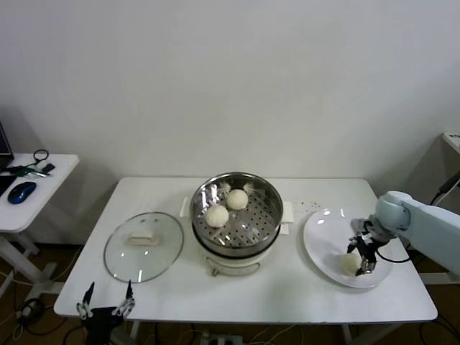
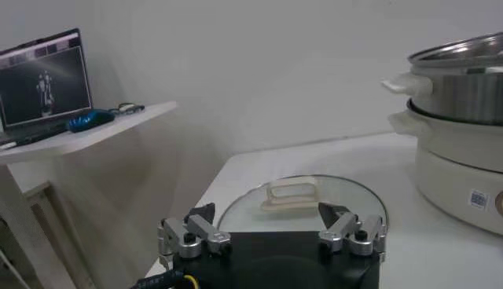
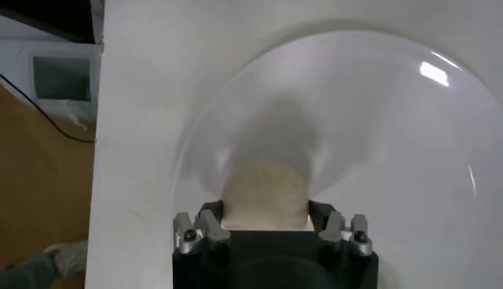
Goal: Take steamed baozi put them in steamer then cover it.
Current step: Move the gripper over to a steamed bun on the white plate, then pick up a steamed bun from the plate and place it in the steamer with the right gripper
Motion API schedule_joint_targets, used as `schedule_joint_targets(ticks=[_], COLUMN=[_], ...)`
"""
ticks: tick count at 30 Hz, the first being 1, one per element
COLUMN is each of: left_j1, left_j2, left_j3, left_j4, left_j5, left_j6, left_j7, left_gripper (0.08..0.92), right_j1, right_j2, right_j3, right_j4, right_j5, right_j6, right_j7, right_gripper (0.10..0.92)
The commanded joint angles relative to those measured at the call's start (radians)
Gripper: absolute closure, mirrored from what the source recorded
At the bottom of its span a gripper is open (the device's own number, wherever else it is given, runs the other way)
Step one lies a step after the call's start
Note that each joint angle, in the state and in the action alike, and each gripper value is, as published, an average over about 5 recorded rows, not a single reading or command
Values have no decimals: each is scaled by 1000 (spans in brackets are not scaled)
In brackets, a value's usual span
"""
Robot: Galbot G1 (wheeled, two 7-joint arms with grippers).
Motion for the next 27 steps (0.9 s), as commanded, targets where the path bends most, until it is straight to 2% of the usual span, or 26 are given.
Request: schedule_joint_targets(ticks=[1, 7, 19, 27], left_j1=[-1, 0, 0, -3], left_j2=[0, 2, 2, 3], left_j3=[0, 4, 19, 23], left_j4=[2, 4, 5, 10], left_j5=[1, 1, 18, 24], left_j6=[0, -1, -1, 0], left_j7=[1, 2, 3, 6], left_gripper=[177, 177, 177, 177], right_j1=[3, 98, 573, 723], right_j2=[15, 23, 162, 303], right_j3=[-5, -57, -274, -309], right_j4=[-12, -12, -12, 67], right_j5=[-4, 4, -177, -174], right_j6=[6, 65, 582, 700], right_j7=[-1, -8, -113, -147], right_gripper=[349, 371, 365, 365])
